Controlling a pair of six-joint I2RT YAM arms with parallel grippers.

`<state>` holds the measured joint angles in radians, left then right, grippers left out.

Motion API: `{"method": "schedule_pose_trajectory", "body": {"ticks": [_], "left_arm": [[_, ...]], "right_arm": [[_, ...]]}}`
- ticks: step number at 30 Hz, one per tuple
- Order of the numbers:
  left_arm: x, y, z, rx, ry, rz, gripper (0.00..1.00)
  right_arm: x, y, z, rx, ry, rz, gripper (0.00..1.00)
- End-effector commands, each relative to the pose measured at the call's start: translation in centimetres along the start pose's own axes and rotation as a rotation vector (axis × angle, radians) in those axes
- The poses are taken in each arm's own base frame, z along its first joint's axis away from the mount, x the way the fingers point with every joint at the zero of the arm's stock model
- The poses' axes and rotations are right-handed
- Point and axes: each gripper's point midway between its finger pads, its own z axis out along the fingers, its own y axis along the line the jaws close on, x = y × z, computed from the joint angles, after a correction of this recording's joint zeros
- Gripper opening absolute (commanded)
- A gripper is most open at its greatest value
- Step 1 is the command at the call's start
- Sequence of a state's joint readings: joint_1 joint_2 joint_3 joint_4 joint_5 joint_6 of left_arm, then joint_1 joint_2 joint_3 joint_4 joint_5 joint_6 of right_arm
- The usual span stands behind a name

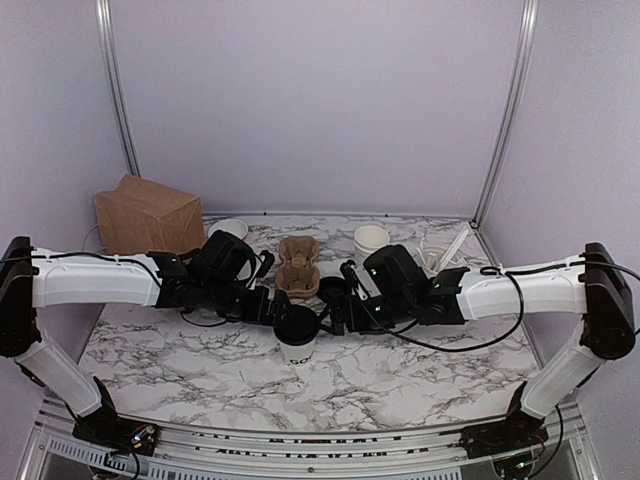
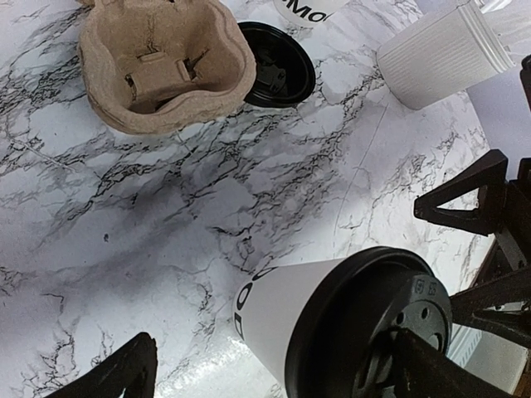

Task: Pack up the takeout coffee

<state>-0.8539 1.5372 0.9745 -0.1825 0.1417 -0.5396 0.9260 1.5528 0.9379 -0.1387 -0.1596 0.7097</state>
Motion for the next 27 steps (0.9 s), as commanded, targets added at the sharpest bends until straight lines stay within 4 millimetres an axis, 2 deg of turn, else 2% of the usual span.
{"method": "schedule_pose_trajectory", "body": {"ticks": [1,8,17,20,27], "left_arm": [[2.3,1.9,1.1,-0.069,0.063,-0.004,0.99],[3.0,2.4,1.5,-0.081,0.075,-0.010,0.99],[4.1,3.1,1.9,-0.091,0.090,-0.021,0.99],[4.3,3.1,1.9,-0.090,0.093,-0.020,0.99],[4.3,2.5,1.9,-0.073,0.098,-0.002,0.99]], "right_arm": [[-0.6,0.2,0.4,-0.018,-0.013,0.018,0.86],[0.2,-0.3,1.1,-0.003,0.022,0.029,0.85],[2.2,-1.2,1.9,0.037,0.074,0.037,0.84],[1.6,-0.9,1.4,0.040,0.052,0.035,0.84],[-1.8,1.5,-0.5,0.024,-0.030,-0.012,0.84]]}}
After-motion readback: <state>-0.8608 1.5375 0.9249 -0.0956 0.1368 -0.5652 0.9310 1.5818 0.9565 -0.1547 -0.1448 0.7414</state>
